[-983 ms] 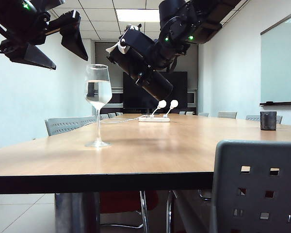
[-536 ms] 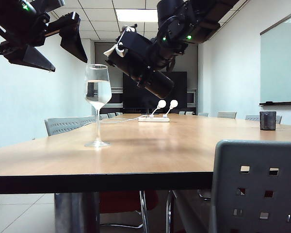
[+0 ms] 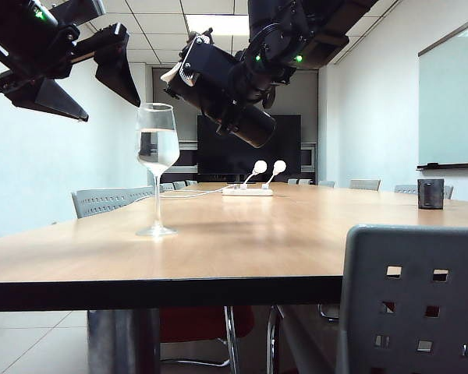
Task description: Pick up the black thermos cup, pour some water from it into the stemmed glass, and then put the thermos cup back on the table.
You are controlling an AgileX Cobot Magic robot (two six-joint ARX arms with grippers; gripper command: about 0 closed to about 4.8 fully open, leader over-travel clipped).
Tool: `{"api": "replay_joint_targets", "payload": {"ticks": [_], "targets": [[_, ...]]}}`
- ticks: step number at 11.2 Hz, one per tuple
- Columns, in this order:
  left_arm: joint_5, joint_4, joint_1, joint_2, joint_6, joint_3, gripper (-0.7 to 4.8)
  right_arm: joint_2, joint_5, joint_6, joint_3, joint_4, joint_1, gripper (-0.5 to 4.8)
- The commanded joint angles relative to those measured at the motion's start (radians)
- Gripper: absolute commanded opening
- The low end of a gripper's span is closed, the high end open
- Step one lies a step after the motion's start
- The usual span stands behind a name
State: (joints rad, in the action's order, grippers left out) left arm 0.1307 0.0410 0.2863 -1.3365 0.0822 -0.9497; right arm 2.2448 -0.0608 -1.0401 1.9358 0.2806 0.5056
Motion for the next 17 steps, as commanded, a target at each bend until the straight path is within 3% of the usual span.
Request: {"api": "replay_joint_targets", "payload": {"ticks": [1, 3, 4, 7, 8, 12, 13, 17], "targets": [[0.006, -0.043, 0.001, 0.006, -0.003, -0.003, 4.79, -0.021, -0.033, 0.364, 0.014, 0.083, 0.004, 2.19], [0.004, -0.063, 0.001, 0.006, -0.005, -0.003, 4.79, -0.030, -0.056, 0.665, 0.014, 0.081, 0.003, 2.20], [-0.074, -0.137, 0.000, 0.005, -0.125, -0.003, 4.79, -0.064, -0.049, 1.041, 0.013, 0.025, 0.003, 2.20], [-0.090, -0.182, 0.000, -0.011, -0.139, -0.003, 4.79, -0.108, -0.045, 1.077, 0.013, -0.040, 0.003, 2.20], [-0.089, -0.281, 0.000, -0.072, -0.139, -0.003, 4.79, -0.160, -0.014, 1.104, 0.012, -0.098, 0.002, 2.20], [-0.090, -0.417, 0.000, -0.207, -0.138, -0.003, 4.79, -0.217, 0.016, 1.120, 0.012, -0.182, 0.002, 2.20], [-0.090, -0.505, 0.000, -0.274, -0.139, -0.003, 4.79, -0.224, 0.048, 1.122, 0.011, -0.203, 0.002, 2.20], [-0.089, -0.570, -0.012, -0.320, -0.158, -0.009, 4.79, -0.178, 0.096, 1.122, 0.013, -0.017, -0.046, 2.20]]}}
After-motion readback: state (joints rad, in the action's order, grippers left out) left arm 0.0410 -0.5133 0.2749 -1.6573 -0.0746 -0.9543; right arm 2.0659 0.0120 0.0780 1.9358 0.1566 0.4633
